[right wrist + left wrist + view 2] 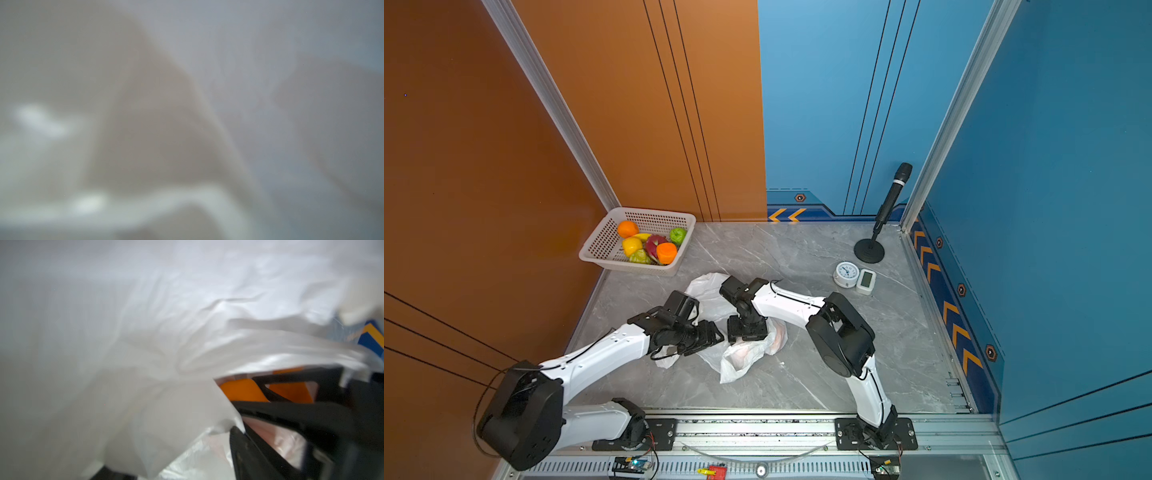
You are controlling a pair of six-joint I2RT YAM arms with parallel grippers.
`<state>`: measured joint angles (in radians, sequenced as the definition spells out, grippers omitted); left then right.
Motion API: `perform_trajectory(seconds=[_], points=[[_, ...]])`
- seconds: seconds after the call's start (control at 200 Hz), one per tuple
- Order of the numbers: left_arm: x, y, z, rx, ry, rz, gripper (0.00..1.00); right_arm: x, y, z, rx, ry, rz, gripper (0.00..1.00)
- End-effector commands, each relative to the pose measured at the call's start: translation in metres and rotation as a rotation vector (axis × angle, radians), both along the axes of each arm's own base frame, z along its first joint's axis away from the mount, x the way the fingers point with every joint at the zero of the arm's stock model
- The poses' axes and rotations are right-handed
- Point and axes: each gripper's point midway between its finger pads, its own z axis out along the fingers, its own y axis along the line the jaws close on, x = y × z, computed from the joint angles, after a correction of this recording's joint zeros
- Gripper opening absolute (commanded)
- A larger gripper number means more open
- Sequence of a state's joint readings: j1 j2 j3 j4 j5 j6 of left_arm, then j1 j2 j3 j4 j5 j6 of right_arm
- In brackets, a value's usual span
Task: Untie the knot of the plastic bag and take out the fruit
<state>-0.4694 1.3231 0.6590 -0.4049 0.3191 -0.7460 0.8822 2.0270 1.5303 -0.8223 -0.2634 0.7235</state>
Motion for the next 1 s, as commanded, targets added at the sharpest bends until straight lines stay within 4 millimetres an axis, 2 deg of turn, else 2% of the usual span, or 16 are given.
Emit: perform_trajectory(seconds=[0.0, 0.135, 0.225, 0.295, 0.405, 0.571, 0.676, 0.821, 0.921, 0.996], points=[[-0.013, -0.001, -0.009, 0.006, 0.085, -0.043, 0.52, 0.011, -0.006, 0.033, 0.044, -0.080, -0.050, 0.70], [-0.011, -0.001, -0.005, 0.003, 0.063, -0.054, 0.29, 0.003, -0.012, 0.057, 0.084, -0.099, -0.052, 0.71], [-0.005, -0.002, 0.003, 0.002, 0.030, -0.049, 0.23, -0.011, -0.021, 0.066, 0.087, -0.109, -0.044, 0.69], [-0.001, -0.002, 0.007, -0.006, 0.011, -0.038, 0.20, -0.023, -0.025, 0.068, 0.093, -0.113, -0.014, 0.62], [0.002, -0.007, 0.009, -0.026, 0.000, -0.035, 0.18, -0.041, -0.033, 0.052, 0.055, -0.068, 0.016, 0.50], [0.000, -0.007, 0.008, -0.026, -0.001, -0.047, 0.18, -0.052, -0.040, 0.023, -0.043, -0.075, 0.083, 0.44], [-0.002, -0.014, 0.013, -0.059, -0.002, -0.078, 0.29, -0.049, -0.041, 0.000, -0.079, -0.069, 0.088, 0.42], [-0.004, -0.027, 0.035, -0.133, -0.042, -0.128, 0.45, -0.040, -0.038, -0.021, -0.107, -0.094, 0.101, 0.40], [-0.004, -0.029, 0.048, -0.162, -0.083, -0.126, 0.61, -0.029, -0.024, -0.026, -0.059, -0.130, 0.095, 0.39], [-0.002, -0.029, 0.051, -0.178, -0.090, -0.101, 0.73, -0.022, -0.011, -0.024, -0.006, -0.155, 0.076, 0.39]])
